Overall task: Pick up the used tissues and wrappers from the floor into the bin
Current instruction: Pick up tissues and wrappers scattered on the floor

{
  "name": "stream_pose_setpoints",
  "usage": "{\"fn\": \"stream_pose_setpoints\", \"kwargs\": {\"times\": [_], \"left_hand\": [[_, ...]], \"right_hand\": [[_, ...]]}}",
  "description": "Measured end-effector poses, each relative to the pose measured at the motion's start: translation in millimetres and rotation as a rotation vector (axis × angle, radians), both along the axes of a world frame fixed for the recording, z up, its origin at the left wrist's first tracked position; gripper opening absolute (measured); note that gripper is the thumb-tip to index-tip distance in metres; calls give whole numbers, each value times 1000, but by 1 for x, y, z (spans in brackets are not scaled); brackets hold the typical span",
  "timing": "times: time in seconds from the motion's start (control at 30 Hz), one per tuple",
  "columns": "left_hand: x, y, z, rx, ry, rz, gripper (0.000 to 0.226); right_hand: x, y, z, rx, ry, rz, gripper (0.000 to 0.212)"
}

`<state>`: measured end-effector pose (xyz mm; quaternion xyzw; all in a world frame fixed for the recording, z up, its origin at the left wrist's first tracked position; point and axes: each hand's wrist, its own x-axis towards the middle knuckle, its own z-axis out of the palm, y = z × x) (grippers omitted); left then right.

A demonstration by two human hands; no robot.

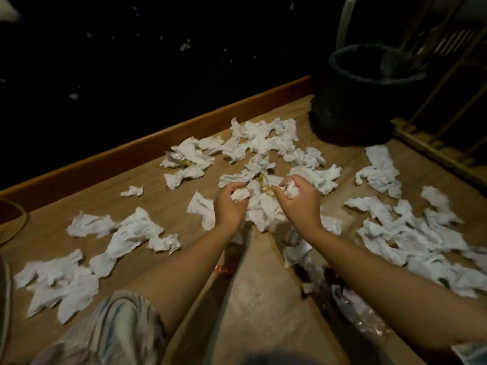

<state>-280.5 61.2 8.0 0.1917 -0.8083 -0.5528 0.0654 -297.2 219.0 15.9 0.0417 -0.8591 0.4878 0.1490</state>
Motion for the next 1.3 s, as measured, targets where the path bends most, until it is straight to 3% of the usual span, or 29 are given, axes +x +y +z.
{"fn": "stream_pose_setpoints", "kwargs": {"times": [0.13, 0.23, 0.33, 0.53, 0.6, 0.7, 0.73, 0.8, 0.9, 1.0, 1.17, 1.3], "left_hand": [[-44, 30, 30, 10, 10, -11, 33], [-79, 56, 66, 19, 12, -31, 30], [-124, 80, 109, -8, 12, -74, 28], [-208, 128, 197, -31, -58, -196, 57], [-230, 145, 221, 31, -97, -211, 69], [-264, 174, 243, 192, -195, -200, 82], [-277, 184, 246, 228, -207, -170, 76], [-297, 203, 247, 285, -236, -159, 70], [-328, 227, 235, 409, -288, -201, 68], [-362, 249, 215, 468, -268, -233, 35], [-424, 271, 158, 549, -238, -277, 65], [-408, 263, 154, 583, -177, -291, 66]], "right_hand": [[-36, 23, 26, -73, -107, -55, 5], [-68, 45, 54, -244, -258, -52, 11], [-109, 72, 98, -203, -270, -62, 11], [-185, 122, 187, -64, -181, -190, 37], [-206, 135, 207, -248, -245, -276, 34], [-240, 153, 228, -820, -413, -355, 27], [-249, 158, 236, -977, -447, -356, 32], [-267, 172, 244, -1069, -528, -389, 47], [-291, 192, 242, -1093, -595, -412, 34], [-315, 205, 230, -1045, -594, -404, 24], [-335, 228, 202, -1126, -506, -333, 39], [-334, 237, 162, -1104, -500, -379, 41]]}}
